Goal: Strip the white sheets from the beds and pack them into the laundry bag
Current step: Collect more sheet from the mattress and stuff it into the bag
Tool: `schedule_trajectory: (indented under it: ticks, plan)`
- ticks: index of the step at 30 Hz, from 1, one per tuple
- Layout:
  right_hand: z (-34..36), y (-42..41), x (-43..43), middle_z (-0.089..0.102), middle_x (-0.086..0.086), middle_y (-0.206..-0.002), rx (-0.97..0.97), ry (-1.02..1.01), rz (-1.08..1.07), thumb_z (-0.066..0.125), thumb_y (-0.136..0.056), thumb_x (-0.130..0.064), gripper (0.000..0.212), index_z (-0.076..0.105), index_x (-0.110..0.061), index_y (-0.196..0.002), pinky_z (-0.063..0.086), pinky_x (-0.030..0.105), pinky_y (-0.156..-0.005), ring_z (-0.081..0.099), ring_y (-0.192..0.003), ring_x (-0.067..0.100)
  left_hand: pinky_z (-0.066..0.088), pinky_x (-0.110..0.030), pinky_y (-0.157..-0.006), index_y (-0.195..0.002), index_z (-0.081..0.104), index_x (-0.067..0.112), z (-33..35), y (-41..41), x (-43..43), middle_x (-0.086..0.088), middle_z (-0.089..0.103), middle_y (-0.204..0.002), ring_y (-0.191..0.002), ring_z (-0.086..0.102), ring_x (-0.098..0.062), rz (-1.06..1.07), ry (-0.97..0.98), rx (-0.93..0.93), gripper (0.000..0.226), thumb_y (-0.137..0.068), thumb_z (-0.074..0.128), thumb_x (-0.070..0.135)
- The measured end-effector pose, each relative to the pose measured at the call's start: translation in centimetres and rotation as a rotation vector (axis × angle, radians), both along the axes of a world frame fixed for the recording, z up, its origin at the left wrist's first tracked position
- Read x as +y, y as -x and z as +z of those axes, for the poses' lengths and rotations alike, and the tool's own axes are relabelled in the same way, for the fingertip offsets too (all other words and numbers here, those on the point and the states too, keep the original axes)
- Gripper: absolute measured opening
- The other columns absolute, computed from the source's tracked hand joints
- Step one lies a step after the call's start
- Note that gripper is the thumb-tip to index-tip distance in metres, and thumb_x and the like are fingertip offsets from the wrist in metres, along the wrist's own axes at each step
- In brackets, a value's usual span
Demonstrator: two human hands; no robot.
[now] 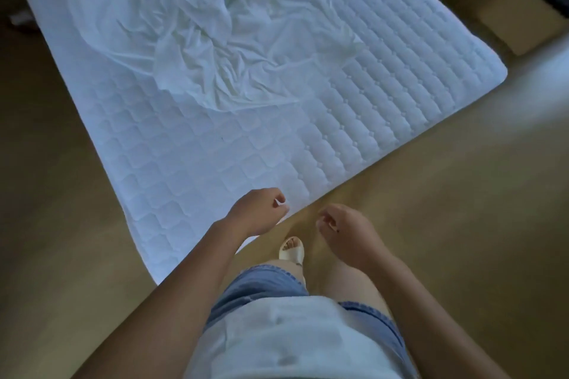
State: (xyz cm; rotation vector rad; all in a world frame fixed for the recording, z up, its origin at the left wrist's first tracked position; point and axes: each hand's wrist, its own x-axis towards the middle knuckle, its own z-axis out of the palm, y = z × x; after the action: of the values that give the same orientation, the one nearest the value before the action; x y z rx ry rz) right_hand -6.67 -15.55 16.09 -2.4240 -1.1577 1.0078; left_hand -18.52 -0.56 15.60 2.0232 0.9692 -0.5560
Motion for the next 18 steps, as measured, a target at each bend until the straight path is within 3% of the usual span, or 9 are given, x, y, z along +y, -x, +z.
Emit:
schedule_trajectory:
  ticks: [2,5,8,14,18]
  plan:
    - [0.1,-3.2,3.2,0.057,-0.004,-0.094,0.035,-0.007,0.04,0.047,-0.096,-0.022,0.018,0.061,-0.014,-0.104,0.035,0.02,-0.062,0.053,-0.085,0.016,0.048,-0.033,-0.089,-0.124,0.056,0.019,0.3,-2.9,2.0,-0.003,0.062,-0.121,-0.104,0.059,-0.02,0.032,0.018,0.019,0.034,-0.097,0.048,0.038]
    - [-0.6,-7.6,7.9,0.06,0.0,-0.116,0.091,0.045,0.112,0.046,-0.097,-0.025,0.031,0.057,-0.013,-0.124,0.043,0.027,-0.081,0.055,-0.103,0.017,0.047,-0.033,-0.092,-0.127,0.054,0.02,-0.9,-6.4,4.9,-0.002,0.06,-0.125,-0.109,0.057,-0.021,0.08,0.026,0.046,0.036,-0.097,0.047,0.039]
    - [-3.1,-11.8,12.5,0.06,0.002,-0.121,0.111,0.082,0.222,0.046,-0.097,-0.024,0.032,0.056,-0.012,-0.124,0.042,0.028,-0.089,0.054,-0.11,0.017,0.044,-0.033,-0.092,-0.135,0.046,0.02,-3.4,-10.4,8.0,-0.002,0.055,-0.131,-0.114,0.055,-0.023,0.071,-0.06,0.078,0.04,-0.098,0.045,0.037]
    - [-11.4,-20.9,24.1,0.055,0.001,-0.126,0.042,0.109,0.535,0.044,-0.097,-0.021,0.033,0.053,-0.013,-0.128,0.038,0.028,-0.089,0.046,-0.12,0.018,0.04,-0.039,-0.094,-0.15,0.019,0.019,-10.7,-19.8,16.5,-0.009,0.04,-0.142,-0.124,0.046,-0.029,0.11,-0.237,0.115,0.06,-0.098,0.045,0.034]
    - [-17.2,-25.4,31.9,0.045,0.004,-0.138,-0.108,0.004,0.74,0.05,-0.095,-0.028,0.047,0.042,-0.012,-0.139,0.038,0.036,-0.099,0.037,-0.128,0.025,0.032,-0.044,-0.105,-0.153,-0.003,0.028,-17.5,-23.3,21.7,-0.008,0.011,-0.158,-0.142,0.021,-0.03,-0.016,-0.397,0.228,0.08,-0.095,0.048,0.046]
